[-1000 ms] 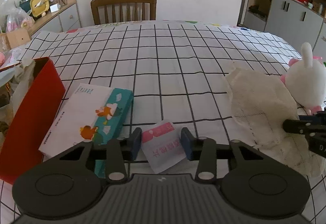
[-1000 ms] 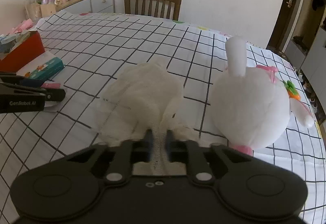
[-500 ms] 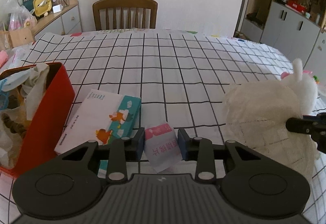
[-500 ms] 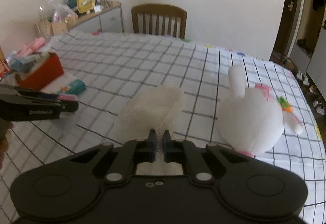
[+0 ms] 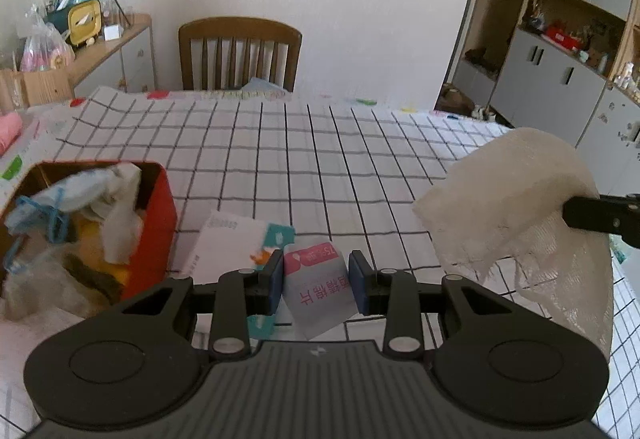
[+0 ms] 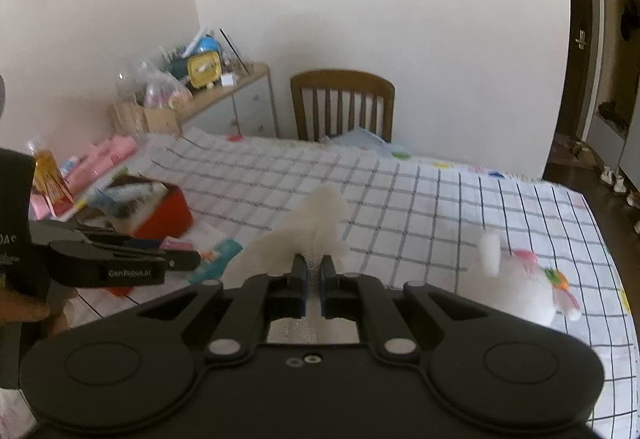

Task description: Organize soft objects

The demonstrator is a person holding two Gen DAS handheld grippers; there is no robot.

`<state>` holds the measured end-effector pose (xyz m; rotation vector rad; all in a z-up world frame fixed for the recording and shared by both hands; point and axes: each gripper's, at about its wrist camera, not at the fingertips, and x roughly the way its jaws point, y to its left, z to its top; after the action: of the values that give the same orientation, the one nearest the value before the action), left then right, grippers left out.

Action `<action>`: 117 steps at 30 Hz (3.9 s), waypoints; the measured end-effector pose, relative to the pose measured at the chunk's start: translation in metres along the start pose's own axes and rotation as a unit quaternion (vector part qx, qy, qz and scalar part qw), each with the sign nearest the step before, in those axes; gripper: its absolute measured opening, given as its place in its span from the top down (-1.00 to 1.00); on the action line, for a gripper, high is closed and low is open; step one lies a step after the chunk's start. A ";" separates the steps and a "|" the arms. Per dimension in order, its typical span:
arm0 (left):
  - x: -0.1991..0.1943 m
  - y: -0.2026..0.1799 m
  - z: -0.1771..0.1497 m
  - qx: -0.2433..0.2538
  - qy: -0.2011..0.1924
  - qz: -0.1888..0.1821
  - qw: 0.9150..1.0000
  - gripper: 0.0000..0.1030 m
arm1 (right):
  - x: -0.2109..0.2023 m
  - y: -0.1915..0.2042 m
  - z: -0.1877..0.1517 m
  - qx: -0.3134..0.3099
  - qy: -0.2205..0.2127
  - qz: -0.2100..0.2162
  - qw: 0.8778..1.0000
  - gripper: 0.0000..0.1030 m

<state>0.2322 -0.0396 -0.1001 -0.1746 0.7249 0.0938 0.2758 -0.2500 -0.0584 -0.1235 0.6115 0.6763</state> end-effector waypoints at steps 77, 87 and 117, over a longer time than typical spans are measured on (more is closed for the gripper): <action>-0.024 0.244 0.006 -0.020 0.049 0.011 0.999 0.35 | 0.220 0.250 0.047 -0.019 0.146 0.044 0.988 0.37; -0.039 0.243 0.009 -0.026 0.036 0.009 0.999 0.21 | 0.185 0.247 0.055 -0.027 0.113 0.069 0.991 0.09; -0.123 0.191 0.014 -0.010 -0.055 -0.006 0.998 -0.52 | 0.061 0.218 0.054 -0.035 -0.014 0.090 0.995 -0.57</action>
<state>0.1214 0.1471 -0.0319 -0.1908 0.6125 0.0980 0.2042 -0.0302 -0.0306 -0.1249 0.5765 0.8726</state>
